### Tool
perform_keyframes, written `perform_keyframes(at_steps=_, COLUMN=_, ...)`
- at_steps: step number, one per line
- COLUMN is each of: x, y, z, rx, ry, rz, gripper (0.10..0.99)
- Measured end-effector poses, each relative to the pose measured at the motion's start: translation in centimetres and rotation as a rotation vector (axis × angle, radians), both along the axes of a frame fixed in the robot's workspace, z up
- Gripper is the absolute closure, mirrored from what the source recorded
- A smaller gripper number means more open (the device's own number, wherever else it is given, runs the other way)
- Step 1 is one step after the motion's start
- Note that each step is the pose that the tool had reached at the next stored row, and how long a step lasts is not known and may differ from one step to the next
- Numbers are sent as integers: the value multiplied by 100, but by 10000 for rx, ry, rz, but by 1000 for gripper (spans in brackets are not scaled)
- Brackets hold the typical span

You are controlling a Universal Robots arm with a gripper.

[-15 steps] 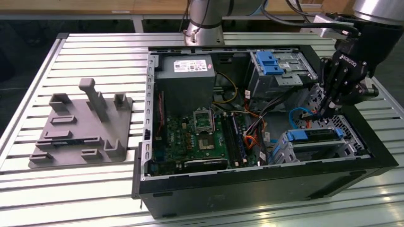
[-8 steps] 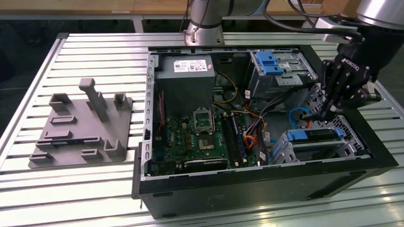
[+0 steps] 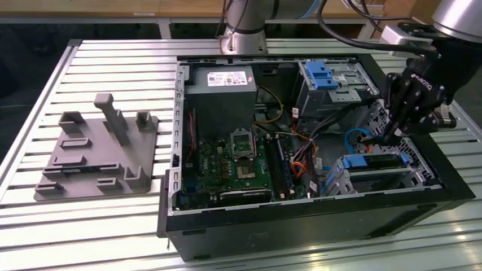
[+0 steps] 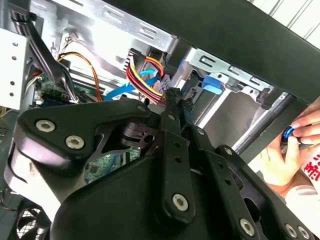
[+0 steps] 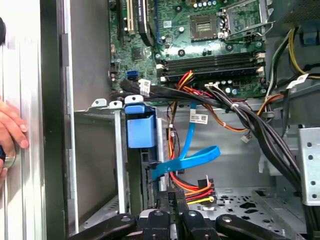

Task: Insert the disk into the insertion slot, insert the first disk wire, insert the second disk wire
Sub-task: 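Insert the first disk wire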

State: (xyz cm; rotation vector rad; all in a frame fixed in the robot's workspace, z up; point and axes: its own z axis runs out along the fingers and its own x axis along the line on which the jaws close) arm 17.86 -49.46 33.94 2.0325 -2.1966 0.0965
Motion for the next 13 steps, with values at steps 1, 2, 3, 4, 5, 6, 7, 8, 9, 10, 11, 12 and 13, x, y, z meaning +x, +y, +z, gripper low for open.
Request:
perform_keyframes(at_steps=1, x=1, y=-17, z=0, rx=2, ry=0, rz=1, gripper=925)
perform_keyframes(at_steps=2, x=0, y=-32, z=0, rx=3, ry=0, rz=1, gripper=925)
perform_keyframes(at_steps=3, x=0, y=-45, z=0, rx=7, ry=0, rz=2, gripper=925)
perform_keyframes(at_steps=4, x=0, y=-57, z=1, rx=19, ry=-1, rz=3, gripper=925)
perform_keyframes(at_steps=5, x=0, y=-67, z=2, rx=43, ry=0, rz=5, gripper=925)
perform_keyframes(at_steps=6, x=0, y=-77, z=2, rx=67, ry=0, rz=6, gripper=925)
perform_keyframes(at_steps=7, x=0, y=-88, z=3, rx=87, ry=0, rz=7, gripper=925)
perform_keyframes(at_steps=8, x=0, y=-100, z=4, rx=105, ry=0, rz=8, gripper=925)
perform_keyframes(at_steps=9, x=0, y=-111, z=4, rx=121, ry=0, rz=9, gripper=925)
perform_keyframes(at_steps=10, x=0, y=-123, z=4, rx=137, ry=0, rz=10, gripper=925)
perform_keyframes(at_steps=11, x=0, y=-138, z=4, rx=157, ry=0, rz=10, gripper=925)
perform_keyframes(at_steps=12, x=0, y=-157, z=4, rx=205, ry=-1, rz=10, gripper=925)
perform_keyframes(at_steps=13, x=-1, y=-174, z=4, rx=292, ry=-1, rz=9, gripper=925)
